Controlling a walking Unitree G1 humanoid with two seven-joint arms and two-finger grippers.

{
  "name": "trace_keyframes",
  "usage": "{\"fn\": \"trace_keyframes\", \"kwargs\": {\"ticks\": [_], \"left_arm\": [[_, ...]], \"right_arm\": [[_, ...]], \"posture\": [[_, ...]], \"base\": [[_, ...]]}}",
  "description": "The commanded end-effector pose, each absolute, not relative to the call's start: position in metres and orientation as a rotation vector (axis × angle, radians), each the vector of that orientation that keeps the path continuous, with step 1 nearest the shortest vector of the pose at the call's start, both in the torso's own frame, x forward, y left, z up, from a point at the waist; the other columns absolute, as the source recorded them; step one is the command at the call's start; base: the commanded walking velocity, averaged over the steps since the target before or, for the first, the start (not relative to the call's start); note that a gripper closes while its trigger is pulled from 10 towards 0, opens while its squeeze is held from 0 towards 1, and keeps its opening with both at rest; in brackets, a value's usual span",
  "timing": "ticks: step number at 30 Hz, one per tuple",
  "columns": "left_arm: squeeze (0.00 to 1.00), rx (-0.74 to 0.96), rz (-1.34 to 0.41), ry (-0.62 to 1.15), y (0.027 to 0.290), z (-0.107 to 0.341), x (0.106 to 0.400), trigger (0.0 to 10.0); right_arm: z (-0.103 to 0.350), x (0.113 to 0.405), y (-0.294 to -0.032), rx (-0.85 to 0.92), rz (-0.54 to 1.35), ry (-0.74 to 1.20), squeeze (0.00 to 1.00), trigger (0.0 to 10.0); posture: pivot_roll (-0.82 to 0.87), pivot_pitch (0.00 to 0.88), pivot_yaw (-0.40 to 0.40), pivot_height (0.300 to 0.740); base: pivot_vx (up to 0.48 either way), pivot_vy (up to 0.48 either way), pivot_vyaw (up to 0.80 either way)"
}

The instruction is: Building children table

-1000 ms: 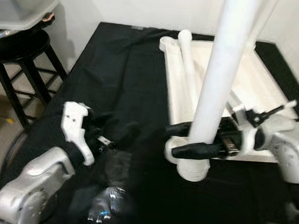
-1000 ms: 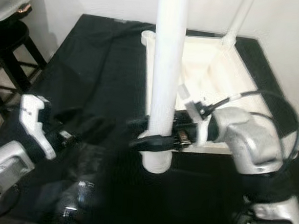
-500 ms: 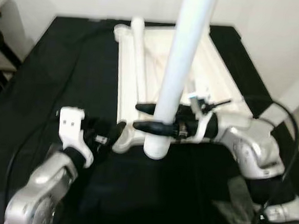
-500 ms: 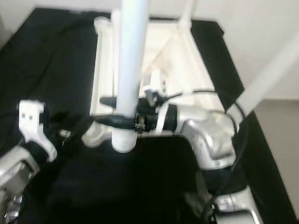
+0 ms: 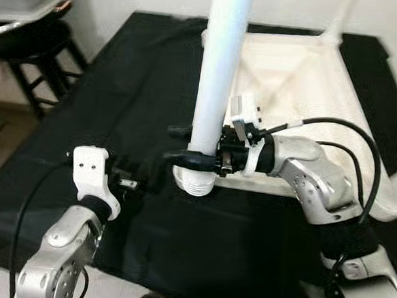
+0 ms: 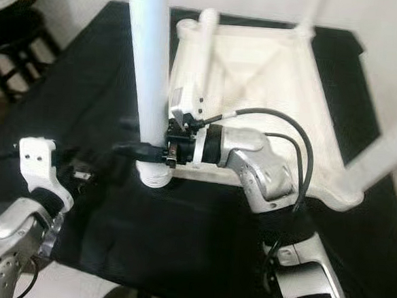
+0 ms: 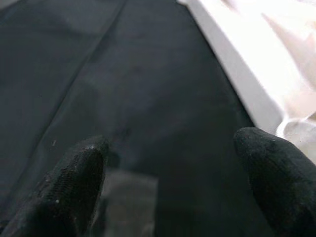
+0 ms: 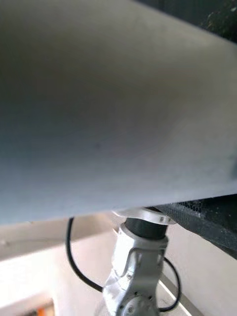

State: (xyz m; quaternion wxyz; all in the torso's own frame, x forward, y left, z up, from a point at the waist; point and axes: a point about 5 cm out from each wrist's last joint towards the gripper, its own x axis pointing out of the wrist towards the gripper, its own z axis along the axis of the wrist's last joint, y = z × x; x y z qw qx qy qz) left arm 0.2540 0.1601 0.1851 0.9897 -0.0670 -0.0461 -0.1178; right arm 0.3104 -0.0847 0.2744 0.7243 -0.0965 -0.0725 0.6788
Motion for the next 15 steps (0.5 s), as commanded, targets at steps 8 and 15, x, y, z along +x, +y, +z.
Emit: {"fn": "trace_keyframes", "kwargs": {"ticks": [8,15], "left_arm": [[0.0,-0.116,-0.256,-0.049,0.151,0.168,0.244,10.0],[0.0,-0.132,-0.349,-0.06,0.14,0.169,0.234,10.0]], "right_arm": [[0.272,0.315,-0.09,-0.282,1.626,-0.097,0.0,10.0],[0.275,0.32,-0.101,-0.211,1.772,0.008,0.0,10.0]], "posture": [[0.02,0.327,0.001,0.74],[0.02,0.359,-0.005,0.74]], "base": [[0.0,0.0,0.17],[0.0,0.0,0.0]]}}
